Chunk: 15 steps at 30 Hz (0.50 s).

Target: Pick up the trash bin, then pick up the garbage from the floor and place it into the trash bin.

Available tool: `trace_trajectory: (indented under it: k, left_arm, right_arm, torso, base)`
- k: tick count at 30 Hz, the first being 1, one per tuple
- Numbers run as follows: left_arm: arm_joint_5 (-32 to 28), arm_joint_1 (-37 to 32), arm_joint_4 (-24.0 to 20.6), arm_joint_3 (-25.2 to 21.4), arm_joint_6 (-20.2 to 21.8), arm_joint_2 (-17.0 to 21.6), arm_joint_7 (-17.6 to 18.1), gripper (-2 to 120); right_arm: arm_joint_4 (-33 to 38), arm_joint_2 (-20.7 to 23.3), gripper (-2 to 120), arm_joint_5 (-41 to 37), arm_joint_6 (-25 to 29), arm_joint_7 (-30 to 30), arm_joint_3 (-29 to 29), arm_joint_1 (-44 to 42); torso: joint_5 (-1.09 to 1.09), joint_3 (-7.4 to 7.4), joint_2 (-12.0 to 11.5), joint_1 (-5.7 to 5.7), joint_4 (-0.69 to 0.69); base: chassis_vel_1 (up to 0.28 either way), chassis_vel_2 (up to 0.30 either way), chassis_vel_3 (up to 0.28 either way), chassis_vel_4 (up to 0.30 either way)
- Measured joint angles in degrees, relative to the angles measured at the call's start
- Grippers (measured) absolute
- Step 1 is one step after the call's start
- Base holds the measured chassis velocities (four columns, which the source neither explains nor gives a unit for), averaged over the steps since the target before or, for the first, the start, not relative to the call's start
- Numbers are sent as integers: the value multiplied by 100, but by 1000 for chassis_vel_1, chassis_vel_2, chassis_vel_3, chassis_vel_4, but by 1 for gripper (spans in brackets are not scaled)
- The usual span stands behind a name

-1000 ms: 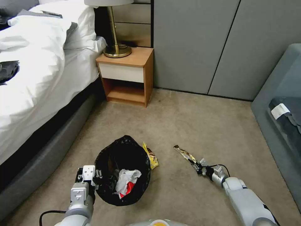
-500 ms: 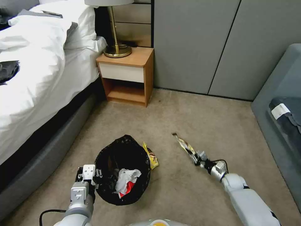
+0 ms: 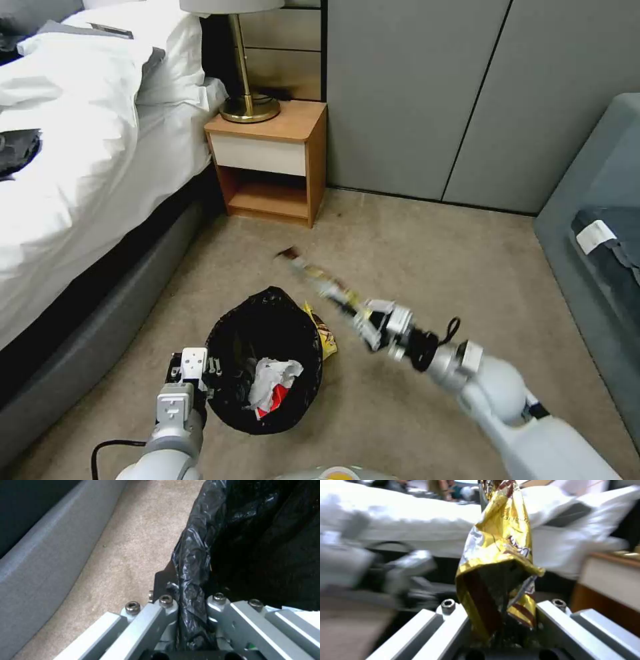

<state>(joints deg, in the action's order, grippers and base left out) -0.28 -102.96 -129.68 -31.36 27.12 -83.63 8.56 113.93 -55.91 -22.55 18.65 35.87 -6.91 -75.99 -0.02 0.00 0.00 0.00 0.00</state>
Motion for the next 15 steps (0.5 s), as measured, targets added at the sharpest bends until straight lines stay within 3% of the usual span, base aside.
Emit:
trace_trajectory:
  k: [6, 15]
  left_arm:
    - [8, 33, 8, 70, 0, -31, -1, 3]
    - [15, 46, 14, 78, -1, -41, -2, 3]
  right_arm:
    - [-108, 197, 0, 452, -48, -317, 715, -15]
    - [-570, 151, 0, 407, -311, -838, 1330, 612]
  torso:
    - [2, 1, 0, 0, 0]
    - [2, 1, -1, 0, 0]
  base:
    - [0, 0, 0, 0]
    - [0, 0, 0, 0]
